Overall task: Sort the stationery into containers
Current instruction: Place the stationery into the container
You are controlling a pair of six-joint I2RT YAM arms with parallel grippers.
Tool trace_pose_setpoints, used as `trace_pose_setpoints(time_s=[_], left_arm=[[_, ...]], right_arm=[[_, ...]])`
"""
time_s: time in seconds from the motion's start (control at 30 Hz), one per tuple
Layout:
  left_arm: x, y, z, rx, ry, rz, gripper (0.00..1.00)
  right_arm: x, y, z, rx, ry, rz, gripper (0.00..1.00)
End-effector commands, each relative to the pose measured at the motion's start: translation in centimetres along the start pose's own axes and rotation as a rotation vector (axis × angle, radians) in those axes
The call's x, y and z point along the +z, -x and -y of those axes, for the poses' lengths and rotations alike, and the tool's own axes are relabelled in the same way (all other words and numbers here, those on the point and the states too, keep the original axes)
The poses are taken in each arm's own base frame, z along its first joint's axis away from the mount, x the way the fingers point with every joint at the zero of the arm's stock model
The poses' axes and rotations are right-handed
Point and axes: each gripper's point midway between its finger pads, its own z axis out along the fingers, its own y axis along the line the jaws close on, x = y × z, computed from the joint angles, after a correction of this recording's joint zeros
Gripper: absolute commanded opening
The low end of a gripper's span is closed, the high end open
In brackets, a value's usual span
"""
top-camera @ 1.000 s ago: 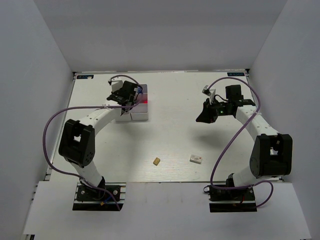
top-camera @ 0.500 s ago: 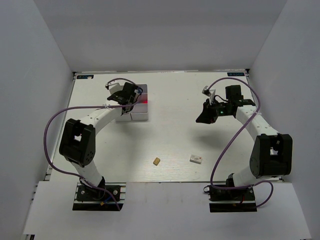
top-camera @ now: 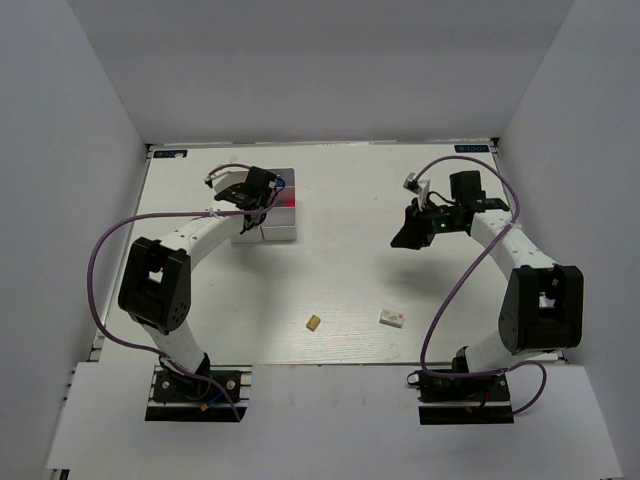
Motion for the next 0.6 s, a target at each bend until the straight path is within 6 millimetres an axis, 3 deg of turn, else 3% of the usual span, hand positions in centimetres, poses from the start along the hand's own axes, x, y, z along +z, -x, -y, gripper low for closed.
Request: trace_pose_setpoints(time_s=[0.0, 0.27, 0.37, 0.4, 0.43, 0.47, 0.5, 0.53, 0.57], left_arm=[[-0.5, 0.9, 0.0, -0.044, -0.001, 0.012, 0.48], [-1.9, 2.6, 1.4, -0.057, -0.047, 0.042, 0.51], [-3.9, 4.3, 2.7, -0.033, -0.128, 0.071, 0.51], [-4.8, 4.6, 3.6, 0.009, -0.189, 0.057, 0.51], [-5.5, 4.9, 4.3, 0.036, -0.237, 0.049, 0.55], [-6.0, 4.7, 4.4, 0.07, -0.275, 0.04, 0.57], [-7.8, 5.7, 4.6, 0.077, -0.343, 0.051, 0.61], [-9.1, 5.7, 5.5, 0.144, -0.445, 0.048, 0.64], [-9.4, 4.6, 4.7, 0.179, -0.476, 0.029, 0.72]], right_arm=[[-0.4, 1.5, -0.2, -0.045, 0.015, 0.023, 0.32], [-0.3, 1.0, -1.1, -0.069, 0.068, 0.016, 0.34], [-0.7, 1.1, -2.8, -0.221, 0.143, 0.039, 0.36], [-0.7, 0.8, -4.7, -0.233, 0.215, 0.044, 0.39], [-0.8, 0.8, -4.8, -0.405, 0.235, 0.06, 0.43], [-0.6, -0.1, -5.9, -0.511, 0.285, 0.044, 0.54], [-0.4, -0.9, -6.6, -0.599, 0.32, 0.026, 0.59], [-0.3, -1.5, -7.1, -0.628, 0.345, 0.01, 0.64], [0.3, -2.2, -7.2, -0.737, 0.37, -0.025, 0.7]])
